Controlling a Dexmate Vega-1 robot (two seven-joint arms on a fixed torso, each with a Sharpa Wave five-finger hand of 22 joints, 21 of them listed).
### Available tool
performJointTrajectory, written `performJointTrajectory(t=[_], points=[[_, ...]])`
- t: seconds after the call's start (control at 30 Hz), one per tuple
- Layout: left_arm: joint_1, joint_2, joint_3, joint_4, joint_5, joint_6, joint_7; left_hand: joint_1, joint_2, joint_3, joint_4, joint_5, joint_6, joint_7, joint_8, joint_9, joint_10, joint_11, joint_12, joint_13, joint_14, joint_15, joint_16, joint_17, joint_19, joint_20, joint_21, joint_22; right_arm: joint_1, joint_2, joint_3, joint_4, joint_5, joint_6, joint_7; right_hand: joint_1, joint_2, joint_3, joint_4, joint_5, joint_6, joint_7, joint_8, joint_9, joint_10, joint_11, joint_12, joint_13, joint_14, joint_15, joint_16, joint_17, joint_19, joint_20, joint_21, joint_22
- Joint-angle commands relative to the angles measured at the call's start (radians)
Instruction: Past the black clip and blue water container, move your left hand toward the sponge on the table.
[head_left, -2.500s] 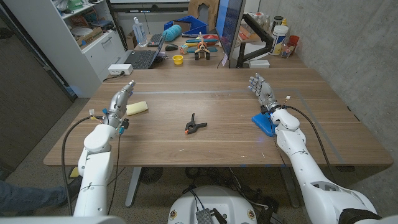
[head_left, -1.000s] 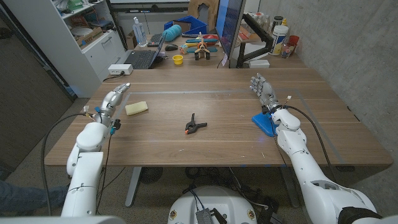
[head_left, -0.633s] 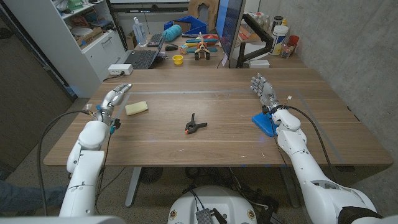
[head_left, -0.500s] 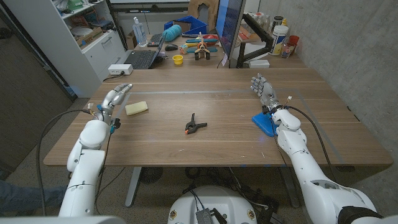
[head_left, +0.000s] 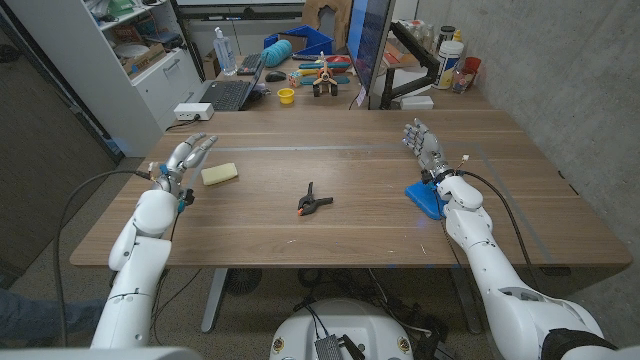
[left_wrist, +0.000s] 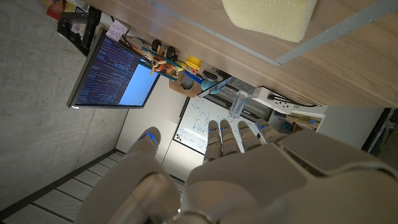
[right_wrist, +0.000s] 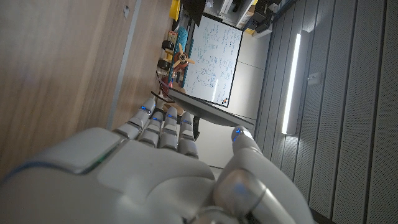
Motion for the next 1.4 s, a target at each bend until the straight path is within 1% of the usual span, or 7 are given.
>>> performJointTrajectory(t=[0.03,0.23,0.37,0.57,0.87,1.13,1.4], points=[[0.009,0.044,0.045,-0.007,0.132,0.028,0.06,0.01,0.001,0.001,-0.005,0.007,0.009,-0.001,0.002,0.005,0.005,-0.001,0.001,0.005,0.004,0.002,0.004,0.005,0.001,0.009,-0.004,0.006,0.006,0.005,0.002,0.007,-0.008,0.0,-0.004,0.001,0.007,-0.003,0.002,0.006,0.007,0.002,0.003,0.001,0.008,-0.003,0.001,0.006,0.009,0.0,-0.002,0.002,0.009,-0.001,-0.002,0.004],[0.007,0.06,0.061,-0.001,0.168,0.039,0.077,0.013,0.002,0.001,-0.006,0.007,0.013,-0.005,0.002,0.005,0.007,-0.004,0.001,0.006,0.007,0.002,0.005,0.005,0.005,0.019,-0.006,0.006,0.01,0.005,0.003,0.01,-0.014,-0.003,-0.009,0.001,0.007,-0.003,0.001,0.006,0.006,0.001,0.003,0.001,0.007,-0.001,0.0,0.006,0.009,0.0,-0.003,0.002,0.01,-0.001,-0.004,0.004],[0.006,0.072,0.074,0.002,0.194,0.045,0.091,0.015,0.003,0.001,-0.007,0.007,0.015,-0.006,0.002,0.005,0.008,-0.001,0.001,0.006,0.008,0.004,0.005,0.005,0.008,0.007,-0.007,0.006,0.013,0.006,0.004,0.012,-0.014,-0.008,-0.01,0.001,0.008,-0.003,0.001,0.006,0.007,0.0,0.003,0.001,0.008,-0.002,0.001,0.006,0.01,0.001,-0.003,0.002,0.011,-0.001,-0.006,0.004],[-0.006,0.085,0.084,0.014,0.208,0.058,0.094,0.018,0.004,0.001,-0.008,0.008,0.018,-0.008,0.002,0.005,0.008,0.001,0.0,0.006,0.009,0.005,0.004,0.005,0.009,0.003,-0.009,0.006,0.023,0.01,0.007,0.033,-0.016,0.0,-0.008,0.001,0.008,-0.003,0.0,0.006,0.008,0.001,0.003,0.001,0.008,-0.001,0.001,0.006,0.01,0.0,-0.003,0.002,0.012,-0.001,-0.007,0.004],[-0.042,0.108,0.114,0.053,0.235,0.101,0.077,0.021,0.005,0.0,-0.009,0.008,0.026,-0.014,0.003,0.005,0.01,-0.001,0.0,0.006,0.011,0.004,0.004,0.006,0.01,0.004,-0.012,0.007,0.036,0.016,0.012,0.057,-0.021,0.012,-0.007,0.001,0.008,-0.003,0.0,0.006,0.009,0.001,0.003,0.001,0.01,-0.001,0.001,0.006,0.01,0.001,-0.003,0.002,0.013,0.0,-0.011,0.004],[-0.07,0.126,0.153,0.09,0.268,0.135,0.082,0.023,0.005,-0.001,-0.01,0.009,0.039,-0.013,0.006,0.005,0.014,-0.004,0.001,0.006,0.014,0.003,0.005,0.006,0.011,0.005,-0.015,0.007,0.036,0.017,0.017,0.06,-0.023,0.016,-0.002,0.001,0.008,-0.004,-0.001,0.007,0.01,0.001,0.003,0.001,0.011,-0.002,0.001,0.006,0.01,0.0,-0.004,0.002,0.014,0.001,-0.014,0.004],[-0.08,0.139,0.19,0.1,0.301,0.166,0.095,0.026,0.006,-0.001,-0.012,0.009,0.049,-0.021,0.008,0.006,0.023,-0.008,0.003,0.006,0.02,-0.002,0.006,0.006,0.015,0.001,-0.017,0.007,0.039,0.014,0.023,0.065,-0.019,0.017,0.006,0.0,0.008,-0.005,-0.001,0.006,0.011,-0.001,0.003,0.001,0.01,-0.002,0.0,0.006,0.01,0.0,-0.004,0.002,0.016,0.002,-0.017,0.004]])
